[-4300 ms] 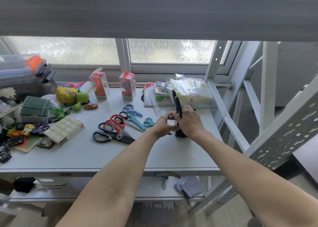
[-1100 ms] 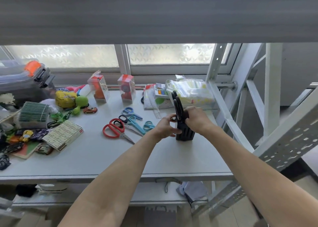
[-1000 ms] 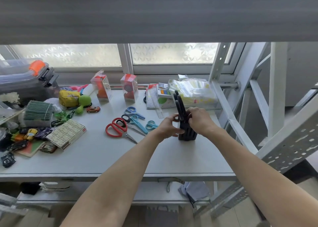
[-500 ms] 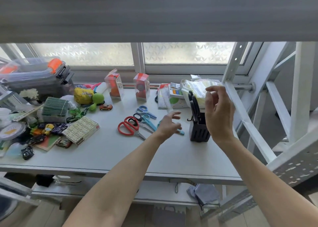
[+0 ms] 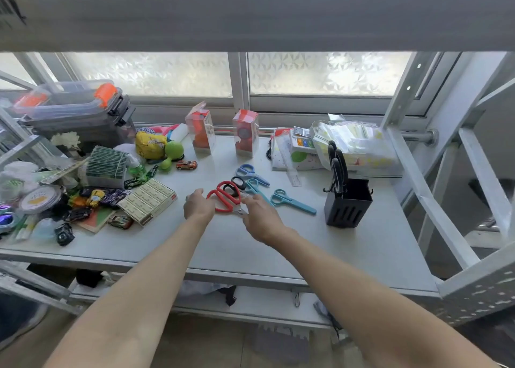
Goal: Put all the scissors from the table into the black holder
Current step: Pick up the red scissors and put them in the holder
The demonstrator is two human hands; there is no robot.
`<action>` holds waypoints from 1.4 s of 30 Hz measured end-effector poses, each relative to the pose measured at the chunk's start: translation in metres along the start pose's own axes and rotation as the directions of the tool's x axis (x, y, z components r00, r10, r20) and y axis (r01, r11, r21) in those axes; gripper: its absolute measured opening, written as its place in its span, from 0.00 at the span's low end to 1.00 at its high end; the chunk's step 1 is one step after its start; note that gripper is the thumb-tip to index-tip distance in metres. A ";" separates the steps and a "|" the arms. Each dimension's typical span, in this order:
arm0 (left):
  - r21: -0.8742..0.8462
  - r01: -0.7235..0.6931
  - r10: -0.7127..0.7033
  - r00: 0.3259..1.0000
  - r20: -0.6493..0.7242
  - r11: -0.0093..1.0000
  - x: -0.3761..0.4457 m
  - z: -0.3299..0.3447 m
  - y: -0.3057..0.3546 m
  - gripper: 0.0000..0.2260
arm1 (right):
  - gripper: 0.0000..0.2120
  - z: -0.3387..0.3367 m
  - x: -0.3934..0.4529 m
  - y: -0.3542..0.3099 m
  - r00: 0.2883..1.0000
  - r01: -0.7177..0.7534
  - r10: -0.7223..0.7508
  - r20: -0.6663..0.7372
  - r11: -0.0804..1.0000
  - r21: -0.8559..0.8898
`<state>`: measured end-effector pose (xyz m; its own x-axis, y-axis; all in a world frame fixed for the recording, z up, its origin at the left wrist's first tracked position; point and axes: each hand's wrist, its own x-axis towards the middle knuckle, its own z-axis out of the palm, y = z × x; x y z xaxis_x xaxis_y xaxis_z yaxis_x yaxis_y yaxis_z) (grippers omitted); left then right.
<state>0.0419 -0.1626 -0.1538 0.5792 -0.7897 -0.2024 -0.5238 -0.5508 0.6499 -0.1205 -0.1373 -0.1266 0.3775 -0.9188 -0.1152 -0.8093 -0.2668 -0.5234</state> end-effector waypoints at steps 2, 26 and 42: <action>-0.045 -0.015 0.017 0.999 0.051 0.999 0.002 0.000 -0.002 0.20 | 0.18 0.010 0.012 -0.006 0.997 -0.051 0.052 0.050 0.998 -0.029; -0.726 0.060 0.501 0.684 0.530 0.685 -0.046 -0.044 0.079 0.19 | 0.24 -0.015 -0.033 0.031 0.813 0.244 -0.116 -0.570 0.958 0.153; -0.434 -0.288 0.517 0.566 0.642 0.854 -0.113 0.078 0.133 0.34 | 0.12 -0.132 -0.089 0.107 0.486 0.314 0.085 -0.870 0.912 0.264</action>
<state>-0.1423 -0.1680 -0.1014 -0.3443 -0.9054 -0.2486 -0.3425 -0.1254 0.9311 -0.3004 -0.1220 -0.0614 -0.2769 -0.7218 0.6343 -0.5003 -0.4553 -0.7365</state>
